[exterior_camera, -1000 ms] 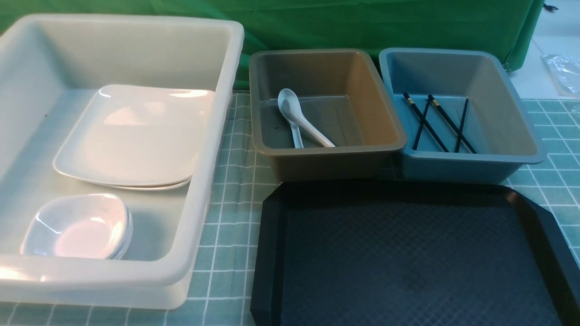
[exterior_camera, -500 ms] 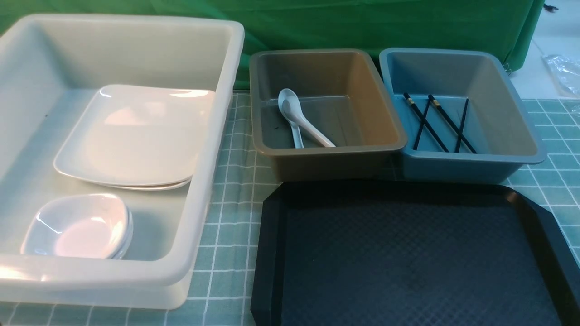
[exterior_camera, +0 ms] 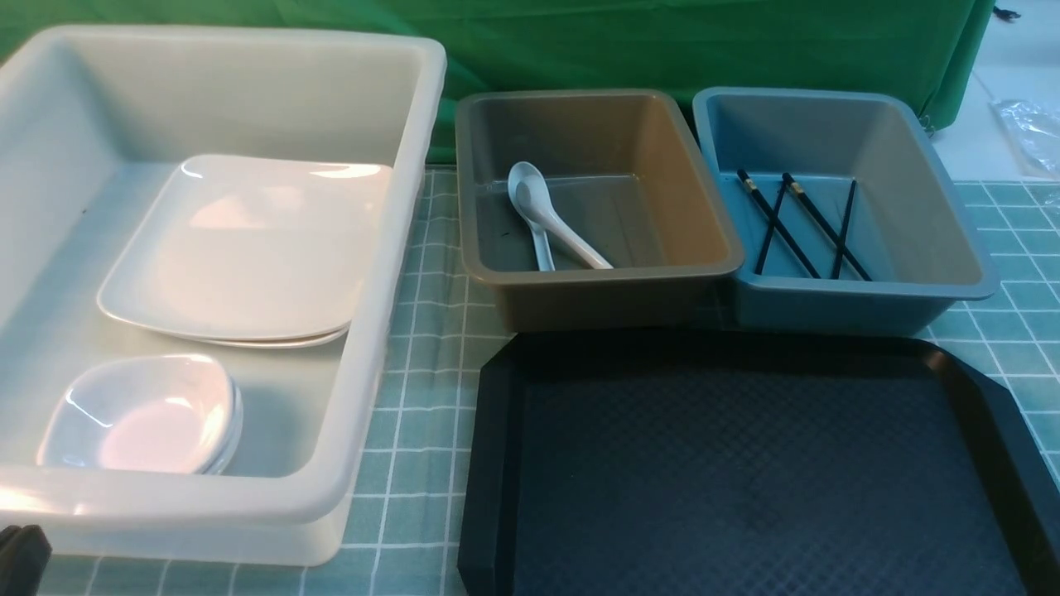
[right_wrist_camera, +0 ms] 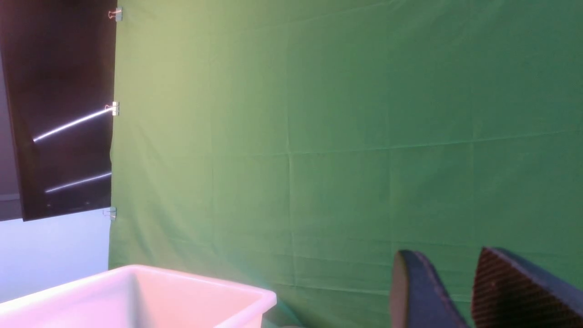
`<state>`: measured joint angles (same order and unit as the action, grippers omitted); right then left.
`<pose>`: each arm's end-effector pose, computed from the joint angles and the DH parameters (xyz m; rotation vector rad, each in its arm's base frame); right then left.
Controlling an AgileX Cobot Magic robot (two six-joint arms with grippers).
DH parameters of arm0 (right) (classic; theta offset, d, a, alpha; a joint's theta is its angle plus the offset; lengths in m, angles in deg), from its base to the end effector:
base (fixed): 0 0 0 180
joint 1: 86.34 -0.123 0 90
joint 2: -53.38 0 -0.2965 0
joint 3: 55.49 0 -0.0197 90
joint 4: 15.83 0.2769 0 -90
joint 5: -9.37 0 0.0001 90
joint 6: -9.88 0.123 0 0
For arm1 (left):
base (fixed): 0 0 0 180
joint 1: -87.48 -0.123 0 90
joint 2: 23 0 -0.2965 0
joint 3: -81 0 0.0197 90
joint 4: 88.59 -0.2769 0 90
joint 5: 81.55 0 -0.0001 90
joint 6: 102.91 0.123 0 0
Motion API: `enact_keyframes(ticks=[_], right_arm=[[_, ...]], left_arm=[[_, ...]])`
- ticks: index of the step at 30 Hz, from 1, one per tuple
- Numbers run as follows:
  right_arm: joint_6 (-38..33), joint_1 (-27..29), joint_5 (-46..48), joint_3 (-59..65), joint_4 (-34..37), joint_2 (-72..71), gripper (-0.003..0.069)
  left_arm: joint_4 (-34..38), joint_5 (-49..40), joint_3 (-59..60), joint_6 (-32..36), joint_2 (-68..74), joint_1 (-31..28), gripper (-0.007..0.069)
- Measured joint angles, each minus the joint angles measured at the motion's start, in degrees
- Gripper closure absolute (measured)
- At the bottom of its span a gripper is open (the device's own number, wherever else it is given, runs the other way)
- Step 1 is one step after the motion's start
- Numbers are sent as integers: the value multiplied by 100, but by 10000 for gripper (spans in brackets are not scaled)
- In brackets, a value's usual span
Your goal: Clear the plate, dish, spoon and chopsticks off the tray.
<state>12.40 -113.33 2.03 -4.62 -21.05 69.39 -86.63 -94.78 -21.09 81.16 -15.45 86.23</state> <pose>0.0600 0.0321 0.3938 -0.2782 1.0096 0.3915 0.1021 0.0013 0.1848 0.0195 1.7224 0.0373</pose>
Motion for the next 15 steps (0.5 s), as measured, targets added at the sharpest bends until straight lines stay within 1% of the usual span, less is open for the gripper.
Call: enact_keyframes(ticks=[15], right_arm=[[1,0,1,0,0,0,421]], left_arm=[[0,-37,0,-12,0,0,607]])
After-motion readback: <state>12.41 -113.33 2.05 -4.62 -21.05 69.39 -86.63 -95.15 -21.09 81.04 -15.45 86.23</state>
